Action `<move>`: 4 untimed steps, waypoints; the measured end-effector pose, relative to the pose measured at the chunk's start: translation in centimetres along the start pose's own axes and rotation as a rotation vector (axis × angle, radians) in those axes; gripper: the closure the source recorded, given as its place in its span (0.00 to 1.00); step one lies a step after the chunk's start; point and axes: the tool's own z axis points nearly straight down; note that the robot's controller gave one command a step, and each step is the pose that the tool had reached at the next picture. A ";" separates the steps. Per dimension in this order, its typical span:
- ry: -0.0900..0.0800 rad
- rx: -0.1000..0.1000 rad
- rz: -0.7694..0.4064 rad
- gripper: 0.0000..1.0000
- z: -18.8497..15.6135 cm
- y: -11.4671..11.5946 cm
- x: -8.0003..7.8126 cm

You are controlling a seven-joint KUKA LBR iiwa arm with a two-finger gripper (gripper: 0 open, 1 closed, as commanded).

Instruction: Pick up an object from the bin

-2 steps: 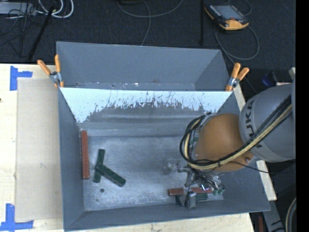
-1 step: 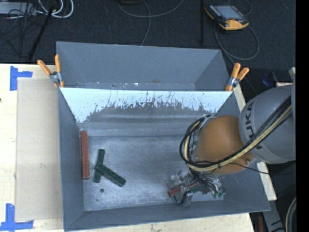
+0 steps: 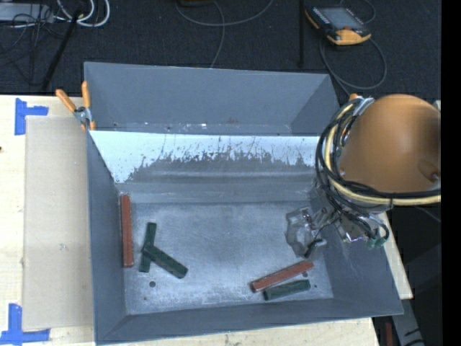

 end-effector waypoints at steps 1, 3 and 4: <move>0.008 -0.003 0.000 0.00 0.4 0.0 0.2; -0.017 0.004 -0.168 0.00 18.0 -0.8 0.8; 0.006 -0.002 -0.168 1.00 18.2 -0.7 1.5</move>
Offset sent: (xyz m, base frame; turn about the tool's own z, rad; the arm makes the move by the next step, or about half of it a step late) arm 0.0000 0.0000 0.0000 0.0000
